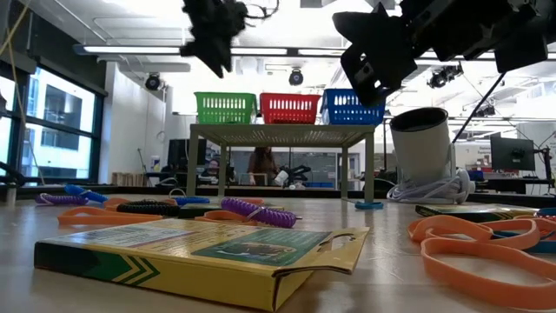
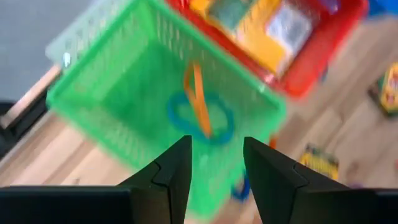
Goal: Pick & Place Office Desk Supplies
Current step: Put the left blue spring keychain into the blue bin on the shelf
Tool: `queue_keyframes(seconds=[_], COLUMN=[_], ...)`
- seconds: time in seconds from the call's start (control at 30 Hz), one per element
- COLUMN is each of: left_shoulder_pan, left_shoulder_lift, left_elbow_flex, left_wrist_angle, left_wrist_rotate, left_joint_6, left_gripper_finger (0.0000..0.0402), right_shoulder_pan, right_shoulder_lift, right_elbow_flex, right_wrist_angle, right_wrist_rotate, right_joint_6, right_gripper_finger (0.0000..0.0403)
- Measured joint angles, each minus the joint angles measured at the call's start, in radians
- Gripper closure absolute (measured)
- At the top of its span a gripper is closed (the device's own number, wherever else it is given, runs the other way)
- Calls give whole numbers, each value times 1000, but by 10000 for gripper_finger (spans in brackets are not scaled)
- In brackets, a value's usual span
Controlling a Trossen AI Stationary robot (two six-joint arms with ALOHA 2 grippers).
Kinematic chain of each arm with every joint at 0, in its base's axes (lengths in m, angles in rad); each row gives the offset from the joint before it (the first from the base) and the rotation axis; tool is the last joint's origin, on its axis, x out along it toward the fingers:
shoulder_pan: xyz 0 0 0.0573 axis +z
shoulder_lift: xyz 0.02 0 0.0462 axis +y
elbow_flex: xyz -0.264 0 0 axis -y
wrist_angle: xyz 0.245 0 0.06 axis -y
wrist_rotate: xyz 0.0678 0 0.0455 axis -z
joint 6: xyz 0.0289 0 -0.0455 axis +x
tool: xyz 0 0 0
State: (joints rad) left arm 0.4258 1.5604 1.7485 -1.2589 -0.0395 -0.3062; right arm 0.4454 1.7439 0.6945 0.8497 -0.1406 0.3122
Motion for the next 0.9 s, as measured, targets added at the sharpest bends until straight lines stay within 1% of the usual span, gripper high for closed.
queue_keyframes(seconds=[0.1, 0.2, 0.37, 0.47, 0.57, 0.63, 0.7, 0.77, 0.9], left_shoulder_pan=[-56, -134, -289, -381, -447, -467, -463, -447, -382], left_shoulder_lift=[-30, -43, -43, -43, -43, -43, -43, -43, -43], left_elbow_flex=[0, 0, -19, -65, -133, -197, -265, -334, -452], left_wrist_angle=[-137, -222, -287, -289, -289, -289, -288, -262, -150], left_wrist_rotate=[3, 18, 26, 24, -14, -27, -48, -81, -76], left_joint_6=[-39, -52, -63, -61, -50, -46, -8, 26, 132], left_gripper_finger=[262, 262, 262, 262, 262, 262, 262, 262, 262], right_shoulder_pan=[0, 0, 3, 17, 28, 34, 35, 34, 34], right_shoulder_lift=[0, 0, 0, -1, -1, -1, -1, -1, -1], right_elbow_flex=[0, 0, 0, 0, 0, 0, 0, 0, 0], right_wrist_angle=[0, 0, 12, 16, 15, 15, 15, 15, 15], right_wrist_rotate=[0, 2, 5, 8, 7, 7, 7, 7, 8], right_joint_6=[5, 15, 31, 31, 29, 27, 25, 24, 24], right_gripper_finger=[204, 204, 204, 204, 204, 204, 204, 204, 204])
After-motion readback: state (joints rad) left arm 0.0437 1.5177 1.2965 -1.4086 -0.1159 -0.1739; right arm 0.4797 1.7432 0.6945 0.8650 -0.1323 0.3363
